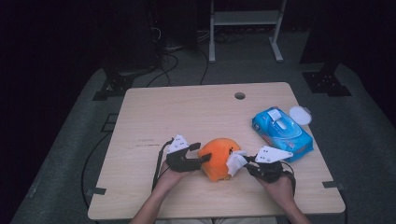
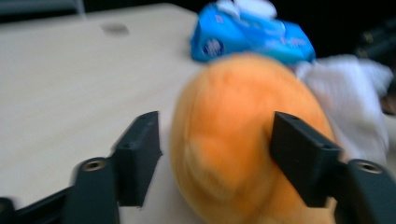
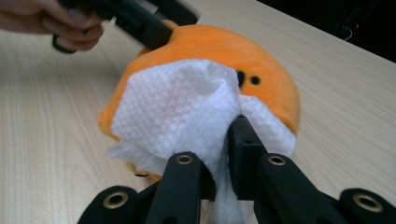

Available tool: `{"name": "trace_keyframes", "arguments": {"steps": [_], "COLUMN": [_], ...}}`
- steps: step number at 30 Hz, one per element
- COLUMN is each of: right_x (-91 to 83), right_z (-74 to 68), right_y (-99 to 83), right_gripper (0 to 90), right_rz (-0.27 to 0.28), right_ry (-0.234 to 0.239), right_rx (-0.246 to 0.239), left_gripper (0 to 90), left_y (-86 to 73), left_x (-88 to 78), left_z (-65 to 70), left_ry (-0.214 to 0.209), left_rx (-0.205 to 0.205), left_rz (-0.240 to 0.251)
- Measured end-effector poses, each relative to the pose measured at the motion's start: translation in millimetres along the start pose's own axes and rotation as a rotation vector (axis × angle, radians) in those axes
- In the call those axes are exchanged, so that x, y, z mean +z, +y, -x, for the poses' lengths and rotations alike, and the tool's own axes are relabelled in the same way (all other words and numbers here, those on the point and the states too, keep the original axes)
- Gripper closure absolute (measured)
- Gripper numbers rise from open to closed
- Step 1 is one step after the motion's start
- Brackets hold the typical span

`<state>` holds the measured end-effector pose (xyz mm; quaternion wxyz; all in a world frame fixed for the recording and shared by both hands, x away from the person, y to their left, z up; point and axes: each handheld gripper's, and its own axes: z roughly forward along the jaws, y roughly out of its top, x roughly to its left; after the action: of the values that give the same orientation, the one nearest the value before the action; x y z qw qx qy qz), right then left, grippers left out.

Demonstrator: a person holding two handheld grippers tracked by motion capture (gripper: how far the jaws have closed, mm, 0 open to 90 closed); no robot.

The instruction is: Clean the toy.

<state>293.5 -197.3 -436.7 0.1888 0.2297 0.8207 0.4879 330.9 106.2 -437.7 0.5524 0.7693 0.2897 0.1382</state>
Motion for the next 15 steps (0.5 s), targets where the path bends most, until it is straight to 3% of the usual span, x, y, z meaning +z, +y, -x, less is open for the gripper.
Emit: {"name": "trace_keyframes", "arguments": {"steps": [2,4,6,9,12,14,15], "right_x": [3.9,6.1,5.9,9.6,22.1,26.3,25.0], "right_z": [-6.7,-9.3,-12.5,-27.7,-46.7,-51.4,-49.0], "right_y": [2.8,5.5,7.0,9.6,10.8,10.8,11.0], "right_gripper": [82.1,82.2,82.2,82.2,82.1,82.2,82.3], "right_rz": [-0.003,-0.002,-0.001,0.000,-0.036,-0.053,-0.050], "right_ry": [0.006,0.003,-0.005,0.012,0.072,0.081,0.079], "right_rx": [-0.033,-0.048,-0.066,-0.108,-0.176,-0.209,-0.196], "left_gripper": [35.6,48.3,54.7,56.1,56.0,56.0,56.0], "left_y": [2.2,1.1,-0.4,-1.0,-2.5,-3.1,-3.6], "left_x": [-0.4,2.7,5.4,6.6,6.3,4.9,4.6], "left_z": [3.1,8.2,10.2,9.4,7.4,5.1,3.9], "left_ry": [-0.023,-0.026,-0.015,-0.002,0.008,0.006,0.012], "left_rx": [0.025,0.067,0.068,0.074,0.077,0.075,0.071], "left_rz": [0.027,-0.015,-0.038,-0.050,-0.062,-0.067,-0.068]}}
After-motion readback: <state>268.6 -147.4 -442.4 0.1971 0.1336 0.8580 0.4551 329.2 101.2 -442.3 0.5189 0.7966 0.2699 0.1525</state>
